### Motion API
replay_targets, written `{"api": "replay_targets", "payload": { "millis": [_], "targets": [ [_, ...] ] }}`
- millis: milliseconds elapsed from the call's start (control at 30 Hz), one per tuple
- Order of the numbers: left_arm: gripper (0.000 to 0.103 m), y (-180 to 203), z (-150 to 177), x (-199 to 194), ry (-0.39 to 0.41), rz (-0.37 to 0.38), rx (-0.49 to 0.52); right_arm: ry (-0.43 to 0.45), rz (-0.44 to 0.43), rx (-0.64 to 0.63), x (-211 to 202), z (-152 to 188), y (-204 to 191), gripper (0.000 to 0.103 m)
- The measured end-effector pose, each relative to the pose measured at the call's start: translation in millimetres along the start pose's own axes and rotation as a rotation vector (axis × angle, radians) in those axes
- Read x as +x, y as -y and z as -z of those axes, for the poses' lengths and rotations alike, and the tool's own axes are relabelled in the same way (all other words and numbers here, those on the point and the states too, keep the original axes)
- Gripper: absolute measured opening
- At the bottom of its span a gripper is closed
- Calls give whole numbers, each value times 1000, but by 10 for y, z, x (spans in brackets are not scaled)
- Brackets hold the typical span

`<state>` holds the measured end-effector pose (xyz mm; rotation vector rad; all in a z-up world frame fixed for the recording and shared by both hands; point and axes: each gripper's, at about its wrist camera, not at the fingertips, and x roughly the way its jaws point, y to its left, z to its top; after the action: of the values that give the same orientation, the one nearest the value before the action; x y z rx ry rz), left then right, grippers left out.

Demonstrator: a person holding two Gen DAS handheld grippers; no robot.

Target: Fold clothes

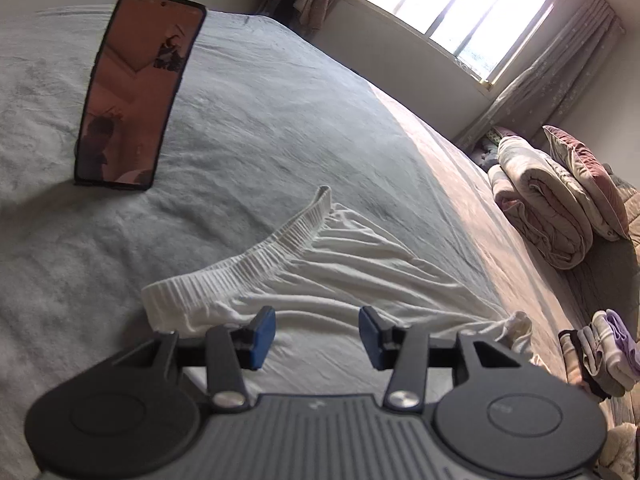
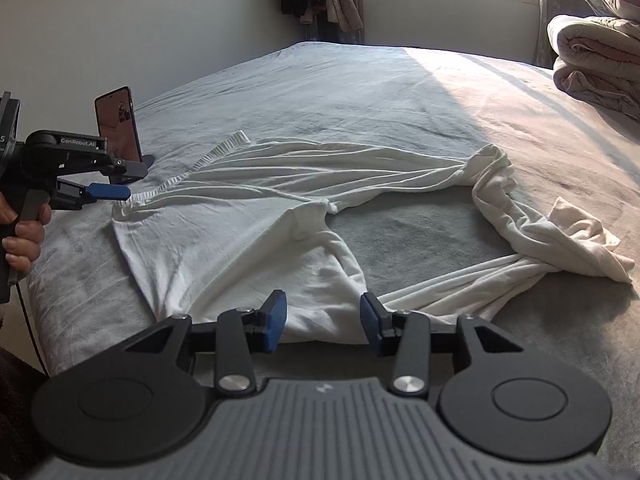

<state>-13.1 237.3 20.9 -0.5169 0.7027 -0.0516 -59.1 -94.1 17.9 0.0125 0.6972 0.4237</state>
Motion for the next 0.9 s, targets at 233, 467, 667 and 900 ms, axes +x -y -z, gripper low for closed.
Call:
{"api": "replay_targets", "payload": {
  "millis": [233,467,667,900],
  "targets": [
    [47,714,222,296,-83,133,179,30,89,120,-141,-10,481,45],
    [47,1274,510,511,-150,207,334,8,138,209,-112,68,890,45],
    [47,1699,751,655,-182,247,451,12,164,257,-106,154,1176,45],
    [47,2111,1026,839,-202,286,539,28,169,339,-193,230,1436,44]
  ]
}}
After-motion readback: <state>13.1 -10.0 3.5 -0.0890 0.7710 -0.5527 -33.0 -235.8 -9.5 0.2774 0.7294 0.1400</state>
